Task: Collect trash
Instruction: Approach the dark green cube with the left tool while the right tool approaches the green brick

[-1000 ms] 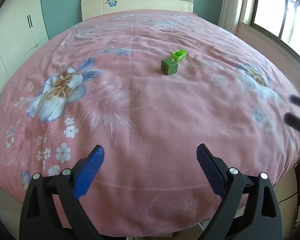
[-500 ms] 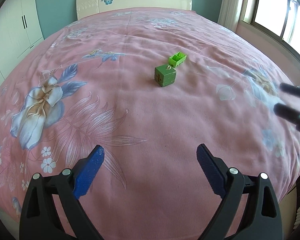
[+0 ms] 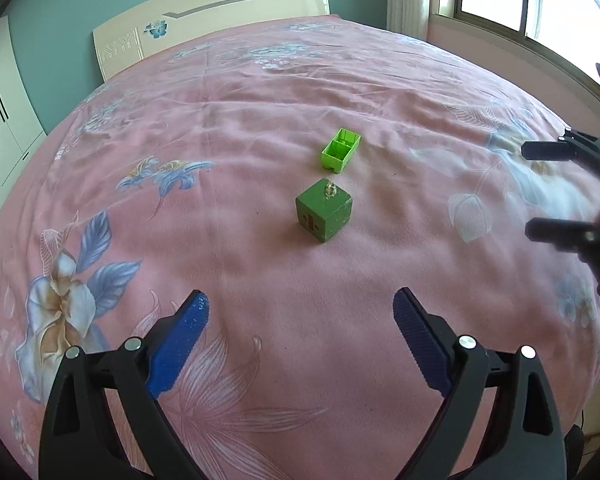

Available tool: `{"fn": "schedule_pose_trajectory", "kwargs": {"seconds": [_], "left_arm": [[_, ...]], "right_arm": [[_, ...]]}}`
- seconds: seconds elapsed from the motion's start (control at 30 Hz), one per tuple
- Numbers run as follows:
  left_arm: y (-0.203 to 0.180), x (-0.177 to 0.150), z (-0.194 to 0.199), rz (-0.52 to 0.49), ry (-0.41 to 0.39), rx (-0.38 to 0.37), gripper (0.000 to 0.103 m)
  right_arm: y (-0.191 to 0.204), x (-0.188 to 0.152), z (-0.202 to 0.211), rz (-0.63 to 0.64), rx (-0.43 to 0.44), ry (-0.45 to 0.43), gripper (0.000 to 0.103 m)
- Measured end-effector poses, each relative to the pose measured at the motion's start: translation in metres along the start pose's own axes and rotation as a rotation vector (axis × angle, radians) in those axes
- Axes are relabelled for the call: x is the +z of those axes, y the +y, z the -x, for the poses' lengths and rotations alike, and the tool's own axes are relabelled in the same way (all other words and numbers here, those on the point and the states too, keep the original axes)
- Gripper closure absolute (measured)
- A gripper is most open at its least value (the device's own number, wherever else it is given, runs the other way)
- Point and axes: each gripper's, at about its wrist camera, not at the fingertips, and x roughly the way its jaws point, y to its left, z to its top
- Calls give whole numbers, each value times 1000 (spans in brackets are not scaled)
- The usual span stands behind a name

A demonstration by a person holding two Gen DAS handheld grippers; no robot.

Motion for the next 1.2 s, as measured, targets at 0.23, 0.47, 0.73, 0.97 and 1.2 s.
{"fn": "schedule_pose_trajectory", "kwargs": {"seconds": [0.23, 0.47, 0.73, 0.97, 1.2], "left_arm": [[7, 15, -24, 1, 19, -12, 8], [10, 30, -38, -4, 15, -29, 8], [9, 41, -53, -32, 28, -46, 8], [12, 43, -64, -26, 45, -60, 17], [11, 46, -75, -33, 58, -84, 29]], "right_arm": [[-15, 25, -33, 36, 20, 40, 7], [-13, 46, -56, 79, 59, 26, 7], [-18, 64, -81, 88, 60, 45, 7], [-16, 74, -96, 104, 71, 53, 7], [-11, 85, -116, 120, 102, 69, 7]]}}
